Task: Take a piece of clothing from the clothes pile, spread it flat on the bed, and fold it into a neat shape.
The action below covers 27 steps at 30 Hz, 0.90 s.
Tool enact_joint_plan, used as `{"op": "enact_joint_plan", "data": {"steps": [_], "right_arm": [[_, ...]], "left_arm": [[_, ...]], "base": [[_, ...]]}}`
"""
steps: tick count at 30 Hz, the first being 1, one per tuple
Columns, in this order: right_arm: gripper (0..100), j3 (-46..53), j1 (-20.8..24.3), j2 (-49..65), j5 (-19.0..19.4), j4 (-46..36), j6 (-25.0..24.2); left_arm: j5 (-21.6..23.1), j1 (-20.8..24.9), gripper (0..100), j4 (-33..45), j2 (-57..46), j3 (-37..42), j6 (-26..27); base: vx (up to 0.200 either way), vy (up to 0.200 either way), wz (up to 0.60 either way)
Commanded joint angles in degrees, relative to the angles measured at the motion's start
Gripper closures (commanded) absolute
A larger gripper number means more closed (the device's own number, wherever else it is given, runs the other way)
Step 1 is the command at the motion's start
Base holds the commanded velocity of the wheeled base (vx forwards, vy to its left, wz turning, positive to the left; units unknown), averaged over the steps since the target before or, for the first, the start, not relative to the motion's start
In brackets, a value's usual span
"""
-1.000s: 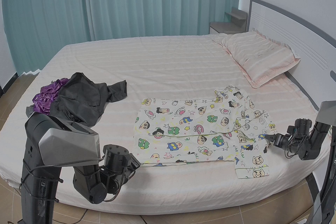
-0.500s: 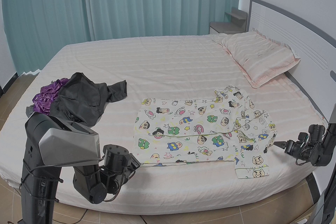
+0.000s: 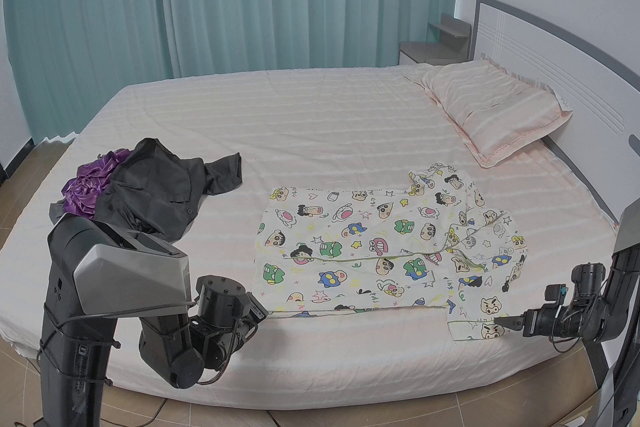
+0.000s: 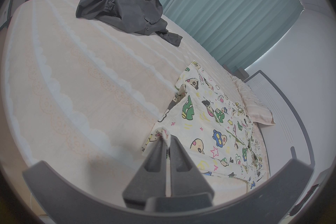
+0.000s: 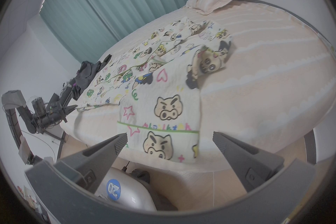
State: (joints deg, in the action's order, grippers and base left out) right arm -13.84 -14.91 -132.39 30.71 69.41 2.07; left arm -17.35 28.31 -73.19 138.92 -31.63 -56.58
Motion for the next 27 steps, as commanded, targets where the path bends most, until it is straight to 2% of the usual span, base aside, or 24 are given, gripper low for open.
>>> {"op": "enact_joint_plan", "data": {"steps": [1, 8, 15, 20, 21, 27], "right_arm": [[0, 1.0, 3.0, -2.6, -0.3, 2.0, -0.3], [0, 1.0, 5.2, -3.8, -0.8, 2.7, -0.4], [0, 0.3, 5.2, -4.1, -0.9, 2.7, -0.7], [0, -0.8, 5.2, -4.1, -3.2, 2.7, -1.8], [100, -1.0, 5.1, -4.1, -3.3, 2.7, -1.9], [100, -0.1, 4.5, -3.6, -3.5, 2.7, -1.8]], "left_arm": [[0.0, 0.0, 100, 0.0, 0.0, 0.0, 0.0], [-0.1, 0.0, 100, 0.0, 0.0, 0.0, 0.0], [-0.1, 0.0, 100, 0.0, 0.0, 0.0, 0.0], [-0.1, 0.0, 100, 0.0, 0.0, 0.0, 0.0], [-0.1, 0.0, 100, 0.0, 0.0, 0.0, 0.0], [-0.1, 0.0, 100, 0.0, 0.0, 0.0, 0.0]], "base": [[0.000, 0.000, 0.00], [0.000, 0.000, 0.00], [0.000, 0.000, 0.00], [0.000, 0.000, 0.00], [0.000, 0.000, 0.00], [0.000, 0.000, 0.00]]}}
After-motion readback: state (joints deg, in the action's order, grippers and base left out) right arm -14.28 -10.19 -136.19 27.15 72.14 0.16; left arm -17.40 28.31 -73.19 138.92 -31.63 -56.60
